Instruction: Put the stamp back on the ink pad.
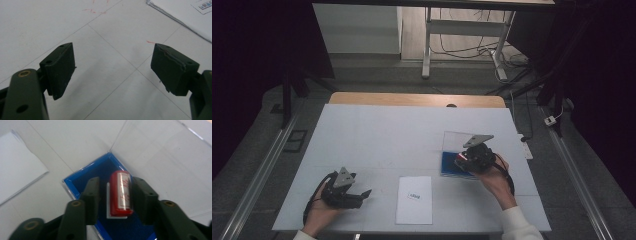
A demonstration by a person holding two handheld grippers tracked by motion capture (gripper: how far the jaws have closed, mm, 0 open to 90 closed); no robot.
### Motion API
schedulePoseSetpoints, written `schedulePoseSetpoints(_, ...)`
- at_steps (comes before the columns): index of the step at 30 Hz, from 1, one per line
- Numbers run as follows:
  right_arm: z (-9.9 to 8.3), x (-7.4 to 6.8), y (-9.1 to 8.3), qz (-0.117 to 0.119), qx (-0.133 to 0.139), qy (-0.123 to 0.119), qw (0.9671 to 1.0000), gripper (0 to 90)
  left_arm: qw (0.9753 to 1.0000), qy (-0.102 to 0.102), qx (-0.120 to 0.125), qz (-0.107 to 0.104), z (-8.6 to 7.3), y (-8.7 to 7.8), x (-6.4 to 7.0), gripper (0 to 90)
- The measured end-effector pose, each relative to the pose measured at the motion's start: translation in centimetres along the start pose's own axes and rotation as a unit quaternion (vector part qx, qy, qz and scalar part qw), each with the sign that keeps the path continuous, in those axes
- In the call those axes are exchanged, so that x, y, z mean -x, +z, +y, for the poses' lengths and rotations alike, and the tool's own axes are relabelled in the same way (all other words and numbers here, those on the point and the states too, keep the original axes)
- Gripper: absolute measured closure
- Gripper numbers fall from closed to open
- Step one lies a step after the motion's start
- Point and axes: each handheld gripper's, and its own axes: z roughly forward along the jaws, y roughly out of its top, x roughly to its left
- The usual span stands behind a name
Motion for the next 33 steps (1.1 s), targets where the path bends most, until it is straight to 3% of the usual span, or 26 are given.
schedulePoseSetpoints(10, 0.1, 0.0, -0.5, -0.002, 0.030, 0.011, 0.9995, 41.8, 1.0000, 0.000, 0.000, 0.001, 0.0, 0.0, 0.0, 19.8)
schedulePoseSetpoints(22, -0.8, -0.7, -1.9, 0.001, 0.097, 0.015, 0.9952, 36.8, 1.0000, -0.003, 0.004, -0.001, 0.0, -0.2, 0.0, 19.7)
schedulePoseSetpoints(28, -2.0, -0.9, -3.3, -0.009, 0.120, 0.018, 0.9925, 36.1, 0.9999, -0.008, 0.008, -0.005, 0.0, -0.4, 0.1, 19.5)
schedulePoseSetpoints(33, -4.2, -1.4, -4.5, -0.017, 0.132, 0.017, 0.9910, 36.1, 0.9998, -0.012, 0.011, -0.010, 0.0, -0.6, 0.2, 19.4)
